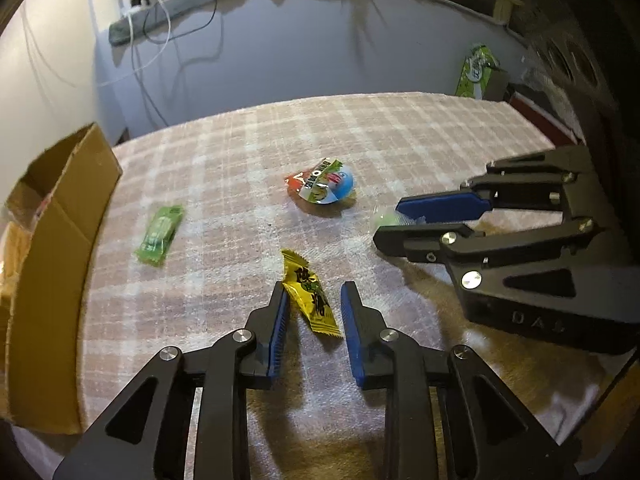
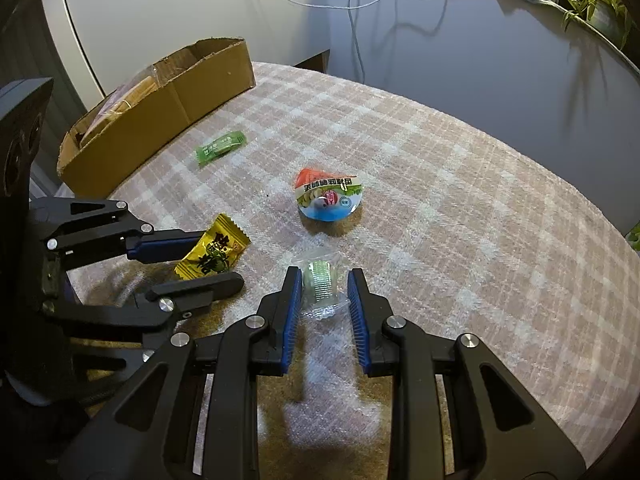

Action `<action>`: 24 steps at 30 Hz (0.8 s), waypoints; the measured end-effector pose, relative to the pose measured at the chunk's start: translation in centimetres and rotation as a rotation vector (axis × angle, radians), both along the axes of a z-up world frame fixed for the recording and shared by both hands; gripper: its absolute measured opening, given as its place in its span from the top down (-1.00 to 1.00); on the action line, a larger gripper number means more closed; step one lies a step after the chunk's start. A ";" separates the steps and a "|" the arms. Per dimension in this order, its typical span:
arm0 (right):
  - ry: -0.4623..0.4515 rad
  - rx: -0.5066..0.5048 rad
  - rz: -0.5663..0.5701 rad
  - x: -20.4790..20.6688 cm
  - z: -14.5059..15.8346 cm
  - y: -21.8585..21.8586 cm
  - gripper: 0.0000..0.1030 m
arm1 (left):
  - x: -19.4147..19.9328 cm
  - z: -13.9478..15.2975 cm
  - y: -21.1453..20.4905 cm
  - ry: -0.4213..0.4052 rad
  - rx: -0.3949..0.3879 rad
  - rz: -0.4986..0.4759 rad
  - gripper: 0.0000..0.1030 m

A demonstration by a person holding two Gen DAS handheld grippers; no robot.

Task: Organize snacks
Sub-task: 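Grasp the yellow candy with the left tool while the right tool grasps the clear candy, then carry the yellow candy and clear candy over the box with both tools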

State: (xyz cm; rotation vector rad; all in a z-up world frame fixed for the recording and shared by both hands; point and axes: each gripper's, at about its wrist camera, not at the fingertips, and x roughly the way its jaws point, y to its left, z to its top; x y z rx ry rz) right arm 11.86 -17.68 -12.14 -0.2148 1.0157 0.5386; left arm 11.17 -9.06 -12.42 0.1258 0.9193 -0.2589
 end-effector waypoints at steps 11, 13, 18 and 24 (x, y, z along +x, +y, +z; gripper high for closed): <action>-0.038 0.015 -0.020 -0.4 1.5 -0.4 0.52 | -0.3 1.3 2.4 -0.010 -0.091 0.076 0.82; -0.046 0.018 -0.020 -0.5 1.9 -0.3 0.52 | -0.6 2.0 3.0 -0.022 -0.107 0.088 0.82; -0.075 0.030 -0.013 -0.9 3.4 0.2 0.52 | -1.6 4.1 4.4 -0.071 -0.143 0.110 0.82; -0.116 0.051 0.006 -1.0 5.7 1.8 0.52 | -2.7 6.8 6.3 -0.143 -0.158 0.142 0.82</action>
